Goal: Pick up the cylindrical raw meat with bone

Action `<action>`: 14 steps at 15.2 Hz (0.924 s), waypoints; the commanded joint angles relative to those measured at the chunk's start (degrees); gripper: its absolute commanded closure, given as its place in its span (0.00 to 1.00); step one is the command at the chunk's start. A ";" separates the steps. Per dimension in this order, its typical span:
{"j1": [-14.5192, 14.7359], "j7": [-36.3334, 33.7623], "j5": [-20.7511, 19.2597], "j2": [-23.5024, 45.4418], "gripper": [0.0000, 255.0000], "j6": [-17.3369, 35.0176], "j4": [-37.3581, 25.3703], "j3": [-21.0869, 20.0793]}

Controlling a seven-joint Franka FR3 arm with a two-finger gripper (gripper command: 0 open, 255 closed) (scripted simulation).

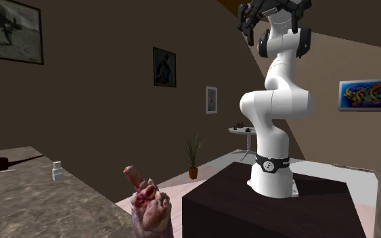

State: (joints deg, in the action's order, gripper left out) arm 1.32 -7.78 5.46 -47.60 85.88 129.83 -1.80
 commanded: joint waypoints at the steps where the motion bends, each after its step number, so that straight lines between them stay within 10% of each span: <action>1: 0.00 0.00 0.00 0.00 0.00 0.00 0.00 0.00; 14: -4.52 5.78 -2.57 18.19 0.00 16.13 2.18 8.81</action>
State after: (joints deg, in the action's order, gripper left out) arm -2.86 -2.47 2.98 -30.77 100.69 131.78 6.32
